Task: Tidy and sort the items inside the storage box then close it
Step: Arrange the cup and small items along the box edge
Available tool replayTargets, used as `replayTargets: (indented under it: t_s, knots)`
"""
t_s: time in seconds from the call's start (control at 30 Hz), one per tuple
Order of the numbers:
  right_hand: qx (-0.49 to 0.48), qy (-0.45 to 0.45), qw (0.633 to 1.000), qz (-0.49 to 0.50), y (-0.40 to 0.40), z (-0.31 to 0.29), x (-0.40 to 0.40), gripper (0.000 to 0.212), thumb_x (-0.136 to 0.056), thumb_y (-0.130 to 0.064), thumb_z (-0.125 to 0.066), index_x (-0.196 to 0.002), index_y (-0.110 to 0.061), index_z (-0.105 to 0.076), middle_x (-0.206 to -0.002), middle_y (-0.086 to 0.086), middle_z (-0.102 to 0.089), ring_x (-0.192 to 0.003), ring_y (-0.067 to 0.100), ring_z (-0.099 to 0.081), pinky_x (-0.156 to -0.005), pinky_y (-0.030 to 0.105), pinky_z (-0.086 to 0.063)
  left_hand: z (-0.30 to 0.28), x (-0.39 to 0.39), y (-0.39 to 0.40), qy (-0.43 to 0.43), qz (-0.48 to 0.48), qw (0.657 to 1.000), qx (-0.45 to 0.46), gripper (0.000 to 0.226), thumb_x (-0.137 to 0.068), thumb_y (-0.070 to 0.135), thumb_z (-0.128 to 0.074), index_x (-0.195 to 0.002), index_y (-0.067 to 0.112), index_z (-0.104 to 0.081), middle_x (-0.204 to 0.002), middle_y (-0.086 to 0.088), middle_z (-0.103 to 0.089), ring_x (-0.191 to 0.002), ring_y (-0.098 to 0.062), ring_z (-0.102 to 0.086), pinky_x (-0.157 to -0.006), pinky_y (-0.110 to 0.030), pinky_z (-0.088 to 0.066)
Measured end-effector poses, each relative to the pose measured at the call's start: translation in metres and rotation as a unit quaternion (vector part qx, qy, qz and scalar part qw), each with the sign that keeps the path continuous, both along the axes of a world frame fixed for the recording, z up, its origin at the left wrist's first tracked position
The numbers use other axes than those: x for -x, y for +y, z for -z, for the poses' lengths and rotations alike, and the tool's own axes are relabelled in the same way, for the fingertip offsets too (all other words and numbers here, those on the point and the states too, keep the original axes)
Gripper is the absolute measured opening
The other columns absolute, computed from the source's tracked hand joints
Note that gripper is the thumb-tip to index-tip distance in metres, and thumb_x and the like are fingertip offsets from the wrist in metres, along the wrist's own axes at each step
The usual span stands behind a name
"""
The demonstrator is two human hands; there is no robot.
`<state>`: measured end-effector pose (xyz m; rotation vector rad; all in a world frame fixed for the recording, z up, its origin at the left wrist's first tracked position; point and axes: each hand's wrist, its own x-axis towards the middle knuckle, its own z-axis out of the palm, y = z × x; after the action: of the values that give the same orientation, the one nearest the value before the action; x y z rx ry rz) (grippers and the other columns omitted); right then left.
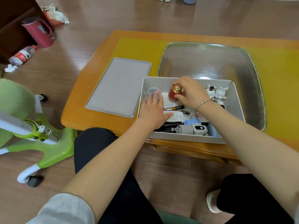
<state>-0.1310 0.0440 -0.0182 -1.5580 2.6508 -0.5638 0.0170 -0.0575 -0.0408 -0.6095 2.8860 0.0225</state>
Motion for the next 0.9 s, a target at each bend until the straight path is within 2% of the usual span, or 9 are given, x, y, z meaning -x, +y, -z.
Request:
replayTargets:
  t_s: [0.17,0.33,0.47,0.57,0.63,0.7,0.8,0.9]
  knots:
    - [-0.064,0.05,0.997,-0.015,-0.001,0.009,0.003,0.053,-0.08,-0.013,-0.068,-0.13,-0.019,-0.052,-0.123,0.011,-0.047,-0.108,0.033,-0.052,-0.085,0.041,-0.046,0.001,-0.001,-0.002,0.005,0.006,1.0,-0.006,0.085,-0.095,0.065,-0.024,-0.154,0.009,0.001,-0.161,-0.012,0.008,-0.148,-0.033,0.0,-0.119,-0.047,-0.011]
    - [-0.087,0.058,0.994,-0.01,-0.002,0.008,0.002,0.06,-0.081,-0.026,-0.069,-0.136,-0.023,-0.046,-0.131,0.009,-0.044,-0.116,0.031,-0.049,-0.094,0.045,-0.043,0.002,-0.001,-0.002,0.011,0.002,1.0,-0.02,0.085,-0.095,0.064,-0.027,-0.154,0.009,0.001,-0.161,-0.012,0.008,-0.147,-0.034,0.001,-0.118,-0.046,-0.014]
    - [-0.066,0.022,0.997,-0.022,0.003,0.001,0.002,0.066,-0.077,-0.009,-0.069,-0.137,-0.019,-0.043,-0.135,0.01,-0.041,-0.115,0.031,-0.049,-0.089,0.043,-0.047,0.002,-0.001,-0.003,0.014,0.002,1.0,-0.023,0.085,-0.096,0.062,-0.03,-0.153,0.009,0.002,-0.161,-0.012,0.009,-0.147,-0.035,0.002,-0.117,-0.046,-0.015]
    - [-0.018,0.004,1.0,-0.021,0.018,-0.008,0.002,0.053,-0.077,-0.001,-0.06,-0.128,-0.014,-0.053,-0.123,0.013,-0.049,-0.104,0.03,-0.053,-0.079,0.035,-0.045,0.004,-0.002,-0.004,0.025,0.005,0.999,-0.037,0.083,-0.096,0.061,-0.03,-0.154,0.01,0.0,-0.161,-0.012,0.009,-0.147,-0.035,0.003,-0.117,-0.046,-0.015]
    - [-0.041,0.01,0.998,-0.038,0.032,-0.013,0.006,0.033,-0.078,-0.003,-0.061,-0.11,-0.011,-0.066,-0.104,0.012,-0.062,-0.099,0.03,-0.055,-0.08,0.029,-0.037,0.004,-0.002,-0.005,0.024,0.014,0.999,-0.043,0.078,-0.096,0.061,-0.031,-0.153,0.013,-0.009,-0.161,-0.012,0.01,-0.147,-0.036,0.005,-0.116,-0.047,-0.015]
    - [-0.092,-0.007,0.995,-0.046,0.046,-0.018,0.01,0.023,-0.08,-0.006,-0.064,-0.101,-0.013,-0.071,-0.096,0.006,-0.068,-0.095,0.027,-0.059,-0.079,0.025,-0.036,0.005,-0.003,-0.007,0.014,0.031,0.999,-0.037,0.07,-0.095,0.061,-0.031,-0.151,0.02,-0.021,-0.16,-0.013,0.012,-0.147,-0.037,0.005,-0.115,-0.049,-0.016]
    - [-0.171,-0.04,0.983,-0.05,0.063,-0.022,0.012,0.023,-0.083,-0.011,-0.064,-0.105,-0.017,-0.07,-0.098,0.001,-0.07,-0.092,0.019,-0.061,-0.083,0.025,-0.043,0.005,-0.004,-0.008,-0.001,0.048,0.998,-0.043,0.067,-0.092,0.067,-0.032,-0.147,0.029,-0.029,-0.159,-0.015,0.016,-0.146,-0.04,0.006,-0.116,-0.052,-0.012]
    - [-0.23,-0.04,0.972,-0.038,0.076,-0.023,0.015,0.025,-0.081,-0.018,-0.066,-0.104,-0.025,-0.07,-0.098,-0.004,-0.069,-0.085,0.012,-0.055,-0.079,0.024,-0.043,0.004,-0.003,-0.009,-0.017,0.048,0.997,-0.059,0.069,-0.088,0.072,-0.034,-0.146,0.034,-0.034,-0.159,-0.014,0.019,-0.145,-0.041,0.01,-0.116,-0.053,-0.009]
